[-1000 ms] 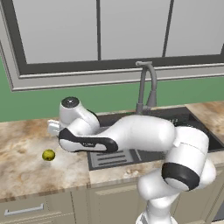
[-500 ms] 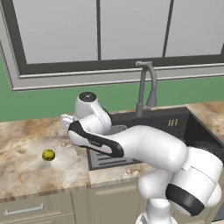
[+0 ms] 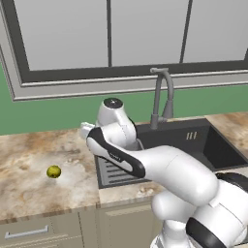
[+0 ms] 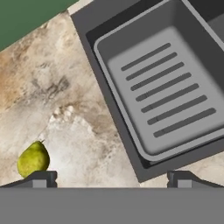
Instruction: Remove the pear and kiwi from the sink. Then move the bowl and cup from the counter to the sink for washing.
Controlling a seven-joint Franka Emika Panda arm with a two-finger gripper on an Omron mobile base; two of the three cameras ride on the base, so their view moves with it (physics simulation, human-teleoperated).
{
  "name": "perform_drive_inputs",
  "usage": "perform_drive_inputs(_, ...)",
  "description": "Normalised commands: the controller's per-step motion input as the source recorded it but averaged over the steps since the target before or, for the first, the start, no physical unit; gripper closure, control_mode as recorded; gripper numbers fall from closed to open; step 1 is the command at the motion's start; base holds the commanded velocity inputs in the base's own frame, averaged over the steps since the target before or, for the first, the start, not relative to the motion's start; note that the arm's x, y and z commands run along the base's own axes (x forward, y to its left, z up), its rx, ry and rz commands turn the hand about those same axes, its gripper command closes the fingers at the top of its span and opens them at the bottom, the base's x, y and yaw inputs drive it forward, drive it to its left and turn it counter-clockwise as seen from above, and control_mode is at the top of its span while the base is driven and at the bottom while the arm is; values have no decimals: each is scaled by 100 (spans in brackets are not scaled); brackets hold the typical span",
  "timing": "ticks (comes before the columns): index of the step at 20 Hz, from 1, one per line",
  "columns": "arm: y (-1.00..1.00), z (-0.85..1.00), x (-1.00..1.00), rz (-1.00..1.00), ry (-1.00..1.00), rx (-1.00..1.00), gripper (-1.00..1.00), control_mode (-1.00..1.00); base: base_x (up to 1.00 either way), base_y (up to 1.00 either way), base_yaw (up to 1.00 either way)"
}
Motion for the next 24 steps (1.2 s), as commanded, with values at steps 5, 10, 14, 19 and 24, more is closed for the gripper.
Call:
perform_drive_inputs(5,-46,14,-6,0,0,0,-100,-100,0,0,0)
perform_drive_inputs(10,-47,15,-7,0,0,0,-100,-100,0,0,0)
perform_drive_inputs(14,-50,13,-12,0,0,0,-100,-100,0,0,0)
perform_drive_inputs(19,-50,9,-14,0,0,0,-100,-100,0,0,0)
perform_drive_inputs(24,-47,3,-14,0,0,0,-100,-100,0,0,0)
